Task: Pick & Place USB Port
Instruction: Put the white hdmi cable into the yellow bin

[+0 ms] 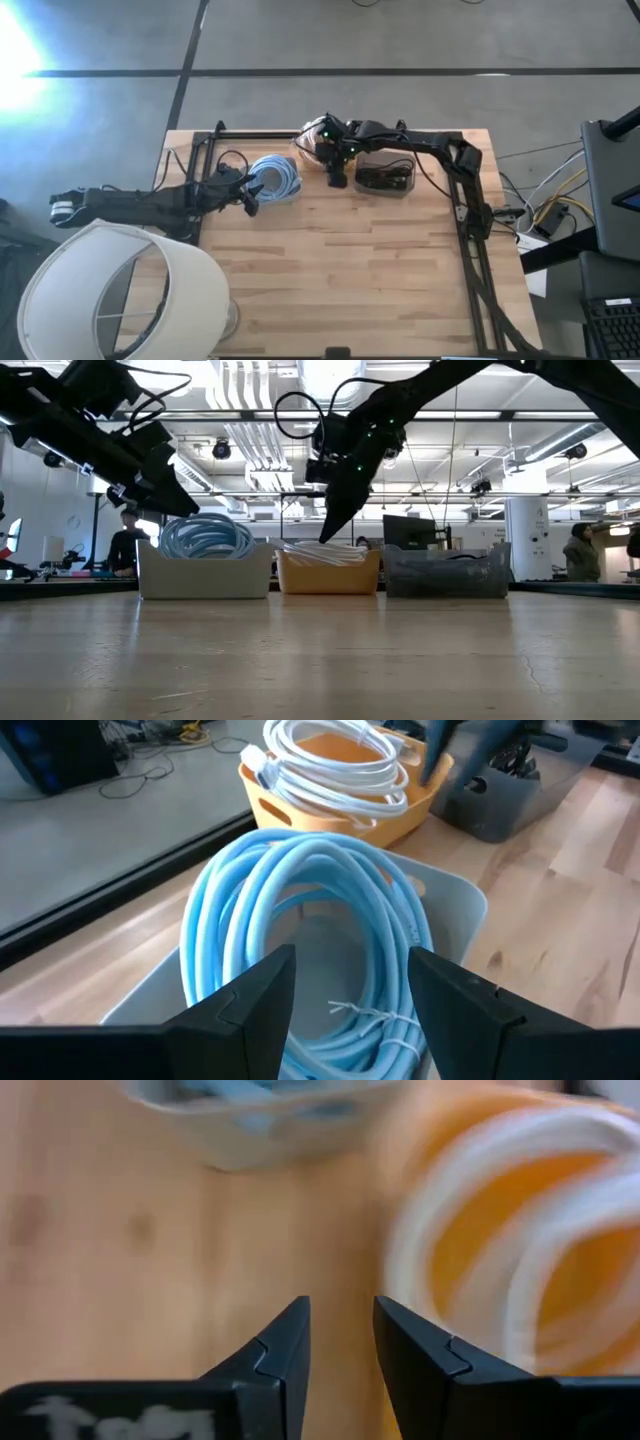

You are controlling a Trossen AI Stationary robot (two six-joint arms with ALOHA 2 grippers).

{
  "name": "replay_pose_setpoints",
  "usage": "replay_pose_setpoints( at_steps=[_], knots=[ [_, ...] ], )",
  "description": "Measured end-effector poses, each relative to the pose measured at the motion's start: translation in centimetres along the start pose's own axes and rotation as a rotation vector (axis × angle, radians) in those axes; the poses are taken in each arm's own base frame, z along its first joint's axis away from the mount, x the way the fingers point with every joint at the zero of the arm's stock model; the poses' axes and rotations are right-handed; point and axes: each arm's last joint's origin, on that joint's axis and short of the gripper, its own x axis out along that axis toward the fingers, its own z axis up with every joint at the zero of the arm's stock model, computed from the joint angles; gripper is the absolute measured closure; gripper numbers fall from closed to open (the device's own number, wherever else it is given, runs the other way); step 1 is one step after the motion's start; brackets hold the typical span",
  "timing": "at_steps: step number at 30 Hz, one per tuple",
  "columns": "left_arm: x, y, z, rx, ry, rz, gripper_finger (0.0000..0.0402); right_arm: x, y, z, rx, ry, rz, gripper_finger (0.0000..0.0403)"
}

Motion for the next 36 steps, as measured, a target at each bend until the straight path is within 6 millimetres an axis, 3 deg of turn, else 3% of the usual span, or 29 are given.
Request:
replay_pose_setpoints(
  at_steps=[6,10,14,31,36],
  knots=[
    [0.0,0.0,0.1,-0.006,-0.011,-0.003,0.0202,0.9,1.1,0.4,-0.098,-0.045,0.008,0.0286],
    [0.0,-0.1,0.3,-0.013,-0.032,-0.010,0.0202,1.6,1.2,1.1,-0.137,-0.073,-0.090,0.0281],
    [0.0,-0.1,0.4,-0.015,-0.035,-0.019,0.0202,1.8,0.9,1.0,-0.110,-0.038,-0.172,0.0280],
    [0.0,-0.2,0.4,-0.021,-0.035,-0.029,0.0202,3.6,-0.4,-0.5,-0.033,0.022,-0.170,0.0280],
    [0.0,-0.2,0.4,-0.021,-0.036,-0.029,0.0202,4.2,-1.3,-0.9,0.010,0.024,-0.180,0.0301]
  ],
)
